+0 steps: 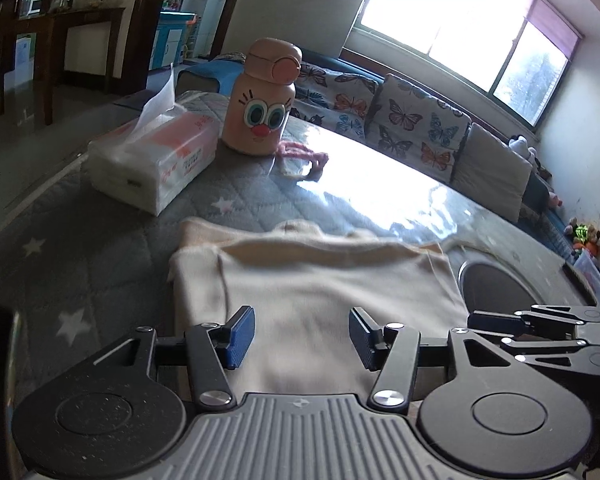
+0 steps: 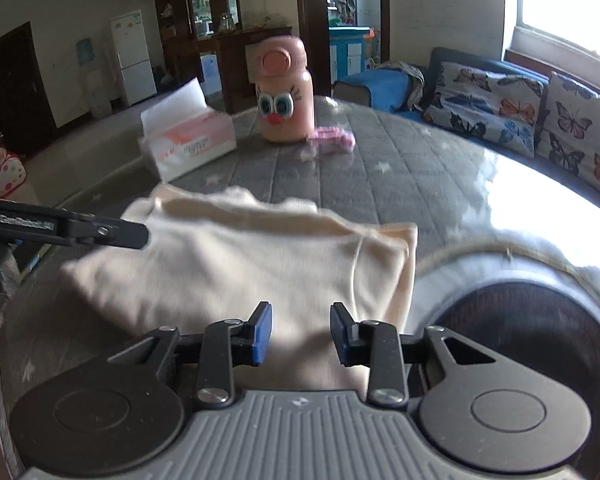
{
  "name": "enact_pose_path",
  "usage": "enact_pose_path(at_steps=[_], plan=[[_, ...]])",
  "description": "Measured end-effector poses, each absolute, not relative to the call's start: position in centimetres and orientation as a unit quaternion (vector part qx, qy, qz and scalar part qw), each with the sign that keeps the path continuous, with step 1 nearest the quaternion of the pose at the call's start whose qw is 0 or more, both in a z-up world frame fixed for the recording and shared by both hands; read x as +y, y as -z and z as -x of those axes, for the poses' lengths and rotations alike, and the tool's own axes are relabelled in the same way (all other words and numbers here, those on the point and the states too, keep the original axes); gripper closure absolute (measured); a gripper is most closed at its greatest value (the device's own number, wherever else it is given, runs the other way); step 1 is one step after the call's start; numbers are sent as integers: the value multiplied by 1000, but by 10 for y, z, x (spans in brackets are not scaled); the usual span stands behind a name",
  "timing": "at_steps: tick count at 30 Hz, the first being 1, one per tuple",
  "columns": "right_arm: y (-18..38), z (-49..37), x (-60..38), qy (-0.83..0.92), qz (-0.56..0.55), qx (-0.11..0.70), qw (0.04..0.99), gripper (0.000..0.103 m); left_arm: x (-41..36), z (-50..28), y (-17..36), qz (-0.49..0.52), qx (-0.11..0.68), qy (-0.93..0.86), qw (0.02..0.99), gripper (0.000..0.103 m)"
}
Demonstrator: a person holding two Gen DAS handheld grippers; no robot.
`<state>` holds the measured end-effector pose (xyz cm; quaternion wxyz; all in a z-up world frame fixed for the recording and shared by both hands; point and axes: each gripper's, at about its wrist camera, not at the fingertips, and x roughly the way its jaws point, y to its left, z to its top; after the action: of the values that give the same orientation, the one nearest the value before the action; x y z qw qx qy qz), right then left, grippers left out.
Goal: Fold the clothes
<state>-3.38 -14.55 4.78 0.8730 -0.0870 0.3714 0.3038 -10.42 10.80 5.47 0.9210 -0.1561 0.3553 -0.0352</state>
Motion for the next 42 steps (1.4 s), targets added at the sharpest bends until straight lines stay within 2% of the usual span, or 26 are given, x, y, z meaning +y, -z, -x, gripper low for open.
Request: enact_pose_path(at_steps=[7, 11, 13, 17, 20, 22, 28, 29, 30, 31, 34, 37, 42], plan=[[-48, 51, -148, -301, 88, 358, 879, 69, 104, 129, -44, 137, 352, 19, 926, 47], [-54, 53, -137, -312, 81, 341, 883, 66, 104, 133, -43, 141, 348, 15, 927, 43], [-49, 52, -128, -316, 81, 344, 881, 58, 103, 134, -43, 143, 348, 13, 927, 40], [-37, 57, -116, -313, 109, 344, 879, 54, 103, 138, -46, 150, 347, 8, 926, 30], [-38, 65, -116, -314, 121, 337, 879, 48, 102, 142, -48, 146, 351, -2, 925, 21], [-39, 70, -118, -316, 123, 334, 880, 41, 101, 144, -47, 143, 354, -7, 924, 20], [-40, 80, -129, -313, 117, 336, 881, 35, 99, 152, -45, 148, 361, -16, 921, 13], [-40, 82, -131, -312, 115, 337, 881, 33, 98, 153, -45, 147, 362, -17, 920, 11], [-40, 83, -134, -311, 112, 338, 881, 24, 97, 154, -46, 145, 362, -17, 921, 10], [-40, 85, -136, -311, 109, 338, 882, 21, 95, 155, -46, 143, 362, -17, 921, 9], [-40, 90, -142, -309, 103, 340, 882, 20, 91, 158, -47, 139, 361, -16, 922, 4], [-40, 95, -147, -304, 101, 340, 884, 15, 85, 161, -48, 132, 360, -17, 923, 0], [-42, 102, -156, -296, 97, 340, 887, 10, 77, 164, -48, 126, 363, -12, 923, 0]])
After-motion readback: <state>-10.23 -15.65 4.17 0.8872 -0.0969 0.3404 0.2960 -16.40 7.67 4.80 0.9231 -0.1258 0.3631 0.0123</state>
